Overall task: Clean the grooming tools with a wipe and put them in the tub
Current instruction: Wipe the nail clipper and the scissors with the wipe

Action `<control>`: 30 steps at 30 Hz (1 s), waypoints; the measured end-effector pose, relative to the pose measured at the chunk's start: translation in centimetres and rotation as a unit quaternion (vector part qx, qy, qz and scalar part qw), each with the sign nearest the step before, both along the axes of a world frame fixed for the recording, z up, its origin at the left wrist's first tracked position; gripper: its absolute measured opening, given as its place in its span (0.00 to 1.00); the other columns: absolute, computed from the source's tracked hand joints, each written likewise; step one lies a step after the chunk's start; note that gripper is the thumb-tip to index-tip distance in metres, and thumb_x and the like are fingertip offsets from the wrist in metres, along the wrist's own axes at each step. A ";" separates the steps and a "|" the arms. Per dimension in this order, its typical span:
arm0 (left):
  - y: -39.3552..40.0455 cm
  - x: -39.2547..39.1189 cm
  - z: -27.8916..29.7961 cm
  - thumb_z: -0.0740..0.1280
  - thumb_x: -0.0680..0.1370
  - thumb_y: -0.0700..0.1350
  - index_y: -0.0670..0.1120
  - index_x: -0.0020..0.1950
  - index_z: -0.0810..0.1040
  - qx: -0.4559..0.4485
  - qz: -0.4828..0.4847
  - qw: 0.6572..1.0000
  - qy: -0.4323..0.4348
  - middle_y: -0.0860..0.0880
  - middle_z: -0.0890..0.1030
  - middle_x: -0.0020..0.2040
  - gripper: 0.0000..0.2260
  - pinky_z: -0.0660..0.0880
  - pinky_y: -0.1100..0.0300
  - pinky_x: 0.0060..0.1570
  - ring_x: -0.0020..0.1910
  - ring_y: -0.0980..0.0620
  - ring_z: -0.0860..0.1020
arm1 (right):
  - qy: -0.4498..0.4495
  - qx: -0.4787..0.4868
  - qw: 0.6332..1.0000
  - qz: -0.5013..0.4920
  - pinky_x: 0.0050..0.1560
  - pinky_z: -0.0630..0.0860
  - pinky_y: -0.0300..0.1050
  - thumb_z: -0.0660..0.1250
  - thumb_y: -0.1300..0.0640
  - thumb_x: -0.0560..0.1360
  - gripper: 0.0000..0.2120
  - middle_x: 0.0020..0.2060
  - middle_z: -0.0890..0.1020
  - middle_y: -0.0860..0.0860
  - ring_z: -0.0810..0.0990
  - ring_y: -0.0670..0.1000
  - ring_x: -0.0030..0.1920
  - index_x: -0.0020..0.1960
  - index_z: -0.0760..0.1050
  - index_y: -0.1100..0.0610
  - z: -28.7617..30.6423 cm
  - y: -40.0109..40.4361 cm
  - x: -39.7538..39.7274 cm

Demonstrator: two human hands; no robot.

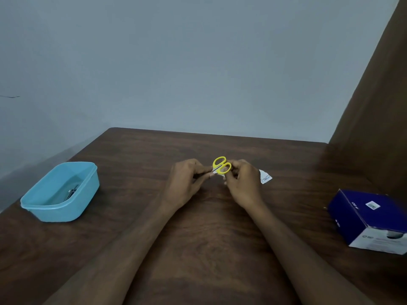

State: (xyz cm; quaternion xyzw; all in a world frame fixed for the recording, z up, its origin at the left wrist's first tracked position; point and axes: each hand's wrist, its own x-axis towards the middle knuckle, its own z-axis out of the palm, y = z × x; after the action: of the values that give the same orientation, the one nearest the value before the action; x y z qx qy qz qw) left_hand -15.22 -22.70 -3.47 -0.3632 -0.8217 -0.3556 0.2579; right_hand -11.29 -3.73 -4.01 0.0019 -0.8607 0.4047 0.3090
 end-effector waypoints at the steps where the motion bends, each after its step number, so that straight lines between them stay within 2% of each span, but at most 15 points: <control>1: 0.1 -0.1 0.0 0.72 0.80 0.50 0.50 0.58 0.90 -0.010 -0.001 1.000 0.011 0.52 0.83 0.41 0.09 0.72 0.62 0.38 0.38 0.55 0.80 | 0.006 0.003 1.000 0.003 0.47 0.82 0.58 0.70 0.64 0.75 0.12 0.42 0.85 0.52 0.85 0.55 0.40 0.54 0.87 0.53 -0.1 -0.1 0.0; 3: 0.0 -0.1 0.0 0.73 0.80 0.48 0.50 0.57 0.89 -0.005 0.002 1.000 0.021 0.51 0.83 0.41 0.09 0.71 0.62 0.39 0.38 0.55 0.80 | 0.017 0.006 1.000 0.015 0.48 0.83 0.54 0.70 0.66 0.75 0.22 0.44 0.84 0.51 0.84 0.52 0.41 0.68 0.82 0.55 0.0 -0.1 -0.1; 5: -0.2 -0.2 0.1 0.74 0.80 0.46 0.51 0.58 0.89 0.014 0.006 1.000 0.025 0.52 0.83 0.43 0.08 0.70 0.66 0.39 0.40 0.57 0.78 | 0.037 0.050 0.998 0.034 0.45 0.79 0.44 0.69 0.67 0.75 0.29 0.42 0.80 0.48 0.80 0.48 0.38 0.75 0.77 0.53 0.4 0.3 0.1; 7: -0.5 -0.1 0.2 0.74 0.81 0.46 0.52 0.60 0.89 0.016 0.006 1.000 0.014 0.55 0.82 0.44 0.09 0.69 0.69 0.41 0.42 0.58 0.78 | 0.057 0.097 0.992 0.052 0.43 0.75 0.40 0.69 0.68 0.75 0.27 0.44 0.78 0.46 0.77 0.45 0.38 0.72 0.80 0.51 0.7 0.7 0.4; 9: -0.8 0.1 0.4 0.75 0.81 0.46 0.53 0.61 0.89 0.029 -0.005 0.999 -0.033 0.56 0.84 0.46 0.10 0.72 0.71 0.44 0.44 0.58 0.81 | 0.071 0.103 0.991 0.051 0.42 0.74 0.38 0.71 0.68 0.74 0.22 0.45 0.79 0.46 0.77 0.43 0.39 0.64 0.84 0.51 0.8 1.0 0.5; 11: -0.9 0.4 0.6 0.77 0.79 0.45 0.50 0.61 0.89 0.094 -0.028 0.990 -0.104 0.55 0.87 0.48 0.11 0.79 0.66 0.50 0.48 0.58 0.85 | 0.077 0.100 0.991 0.046 0.40 0.72 0.36 0.73 0.68 0.72 0.17 0.43 0.80 0.48 0.77 0.42 0.38 0.55 0.85 0.52 0.7 0.9 0.7; 13: -0.9 0.6 0.9 0.79 0.77 0.41 0.47 0.61 0.88 0.185 -0.045 0.963 -0.189 0.52 0.89 0.49 0.13 0.83 0.59 0.56 0.49 0.56 0.87 | 0.073 0.093 0.992 0.049 0.38 0.70 0.32 0.74 0.70 0.70 0.15 0.41 0.80 0.49 0.77 0.43 0.36 0.51 0.86 0.53 0.6 0.7 1.0; 15: -1.1 0.8 1.1 0.79 0.76 0.36 0.45 0.64 0.85 0.260 -0.066 0.928 -0.260 0.48 0.90 0.47 0.17 0.82 0.58 0.58 0.49 0.55 0.87 | 0.070 0.089 0.992 0.056 0.36 0.69 0.30 0.73 0.70 0.70 0.14 0.39 0.79 0.49 0.77 0.45 0.35 0.49 0.86 0.54 0.6 0.1 1.4; 18: -1.5 1.3 1.5 0.77 0.77 0.34 0.46 0.71 0.80 0.343 -0.086 0.888 -0.294 0.47 0.88 0.43 0.23 0.81 0.55 0.61 0.48 0.51 0.86 | 0.080 0.087 0.991 0.055 0.35 0.69 0.31 0.73 0.70 0.70 0.12 0.38 0.78 0.48 0.75 0.44 0.33 0.47 0.84 0.55 0.6 -1.5 1.8; 20: -1.7 1.6 1.6 0.76 0.78 0.34 0.47 0.69 0.80 0.403 -0.084 0.853 -0.321 0.49 0.87 0.41 0.21 0.82 0.52 0.59 0.46 0.51 0.86 | 0.085 0.078 0.991 0.061 0.35 0.69 0.31 0.74 0.69 0.70 0.10 0.38 0.78 0.48 0.75 0.43 0.33 0.47 0.83 0.56 0.6 -2.6 2.1; 22: -1.9 1.9 1.9 0.74 0.79 0.35 0.45 0.62 0.83 0.433 -0.078 0.830 -0.342 0.49 0.88 0.42 0.12 0.82 0.51 0.56 0.44 0.51 0.86 | 0.085 0.061 0.992 0.067 0.36 0.70 0.28 0.75 0.68 0.72 0.09 0.38 0.78 0.47 0.77 0.41 0.35 0.47 0.83 0.56 0.6 -3.6 2.6; 25: -2.4 2.8 1.8 0.74 0.80 0.36 0.41 0.56 0.86 0.421 -0.051 0.846 -0.324 0.46 0.89 0.45 0.05 0.83 0.58 0.48 0.43 0.53 0.86 | 0.054 0.011 0.996 0.067 0.39 0.76 0.31 0.73 0.66 0.75 0.08 0.39 0.81 0.45 0.81 0.41 0.36 0.49 0.85 0.55 0.9 -4.6 3.3; 28: -2.5 3.9 1.5 0.75 0.80 0.38 0.41 0.56 0.88 0.372 -0.014 0.887 -0.275 0.43 0.89 0.48 0.06 0.83 0.58 0.46 0.44 0.53 0.86 | -0.022 -0.087 0.993 0.074 0.41 0.85 0.44 0.73 0.64 0.78 0.08 0.39 0.87 0.47 0.87 0.46 0.35 0.48 0.86 0.52 0.7 -4.5 3.3; 30: -2.8 4.5 1.3 0.75 0.80 0.39 0.42 0.56 0.88 0.352 0.006 0.899 -0.259 0.43 0.89 0.48 0.06 0.83 0.58 0.45 0.44 0.53 0.86 | -0.057 -0.146 0.984 0.085 0.43 0.86 0.50 0.73 0.64 0.79 0.08 0.39 0.88 0.49 0.88 0.50 0.35 0.47 0.85 0.51 0.5 -4.4 3.4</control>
State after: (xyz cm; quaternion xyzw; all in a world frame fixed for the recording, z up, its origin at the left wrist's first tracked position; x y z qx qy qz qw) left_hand -10.73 -25.51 -2.12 -0.1387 -0.6827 -0.7019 0.1486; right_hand -7.90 -8.13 -3.55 0.0065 -0.8050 0.5504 0.2214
